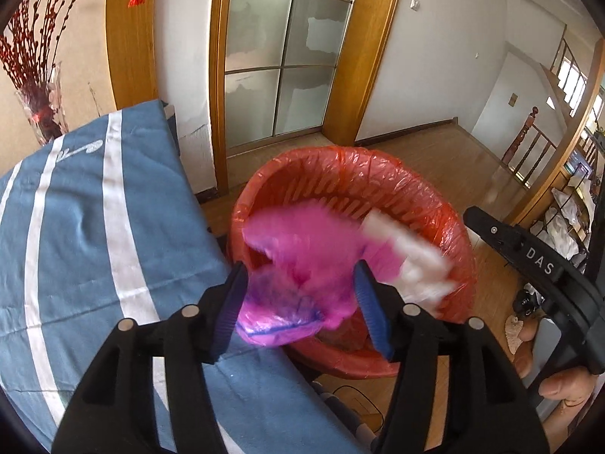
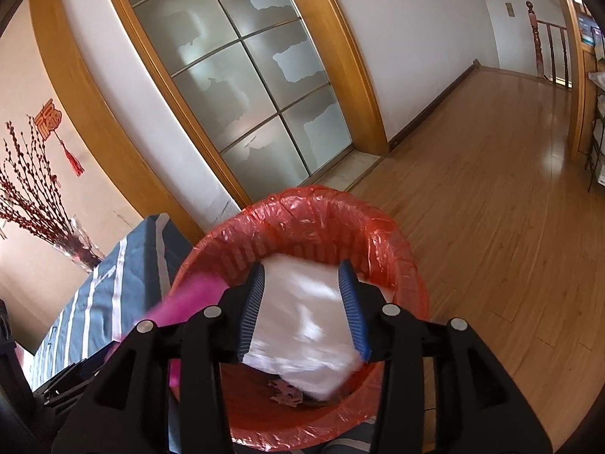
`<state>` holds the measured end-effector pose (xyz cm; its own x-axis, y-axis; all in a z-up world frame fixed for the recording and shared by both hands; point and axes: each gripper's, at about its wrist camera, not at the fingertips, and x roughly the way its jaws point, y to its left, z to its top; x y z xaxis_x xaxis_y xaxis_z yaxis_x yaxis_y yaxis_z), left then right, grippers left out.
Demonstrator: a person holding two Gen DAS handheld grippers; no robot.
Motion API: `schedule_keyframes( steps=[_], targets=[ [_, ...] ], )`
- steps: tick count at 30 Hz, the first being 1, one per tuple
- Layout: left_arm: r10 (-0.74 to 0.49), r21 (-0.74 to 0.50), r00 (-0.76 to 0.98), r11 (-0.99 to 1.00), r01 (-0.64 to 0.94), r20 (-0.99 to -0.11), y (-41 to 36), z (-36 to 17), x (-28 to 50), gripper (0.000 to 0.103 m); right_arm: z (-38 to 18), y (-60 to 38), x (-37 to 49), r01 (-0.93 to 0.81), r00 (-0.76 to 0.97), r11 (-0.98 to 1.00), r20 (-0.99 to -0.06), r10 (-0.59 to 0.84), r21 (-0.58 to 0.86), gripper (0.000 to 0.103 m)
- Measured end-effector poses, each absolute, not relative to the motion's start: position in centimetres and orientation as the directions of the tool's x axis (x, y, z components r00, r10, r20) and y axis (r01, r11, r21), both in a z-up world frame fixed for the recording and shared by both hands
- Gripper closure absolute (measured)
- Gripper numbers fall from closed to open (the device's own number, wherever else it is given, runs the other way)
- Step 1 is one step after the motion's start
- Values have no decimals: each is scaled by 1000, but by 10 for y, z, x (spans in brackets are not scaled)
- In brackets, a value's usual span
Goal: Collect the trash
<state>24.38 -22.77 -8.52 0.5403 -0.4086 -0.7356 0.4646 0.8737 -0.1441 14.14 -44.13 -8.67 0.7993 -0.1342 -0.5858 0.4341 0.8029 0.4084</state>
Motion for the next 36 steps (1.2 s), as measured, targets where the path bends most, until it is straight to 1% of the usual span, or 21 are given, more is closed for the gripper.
schedule_keyframes(
  steps=[3,6,8,10,12,14,16,18,19,23,27,33,36],
  targets=[
    [-402,-140,547,878,457,-735,-221,-87,243,38,-86,-442,138,441,799,798,-585,-141,410,54],
    [-398,-130,561,881,455,-726,-210,-83,236,35,-79,-435,129,446,802,813,-570,-177,375,40],
    [-386,-109,587,886,451,-712,-200,-77,229,29,-71,-426,121,443,812,828,-546,-208,343,19],
    [-379,-90,616,890,447,-691,-186,-70,217,25,-63,-416,111,438,824,843,-514,-238,312,10],
    [-364,-64,651,897,436,-667,-171,-62,203,19,-55,-402,99,427,834,864,-485,-263,266,8],
    [-337,-31,699,911,411,-631,-149,-53,186,14,-50,-389,91,419,835,882,-473,-280,217,2],
    [-311,-15,737,926,378,-600,-127,-44,167,12,-45,-375,80,391,847,902,-455,-275,184,2],
    [-284,-3,768,939,345,-575,-110,-37,152,6,-42,-359,70,377,853,914,-442,-280,150,2],
    [-253,13,795,950,311,-551,-96,-33,139,5,-40,-349,63,366,858,921,-430,-281,129,2],
    [-141,63,857,978,198,-496,-58,-25,102,4,-38,-317,44,321,871,944,-414,-265,72,2],
    [-58,61,881,993,99,-470,-26,-26,76,4,-39,-294,30,298,873,952,-424,-243,68,2],
    [-15,40,895,999,36,-446,-1,-23,47,4,-35,-271,8,312,876,948,-403,-264,57,2],
    [-16,27,897,999,32,-442,3,-22,39,4,-35,-262,0,312,877,949,-399,-266,53,2]
  ],
)
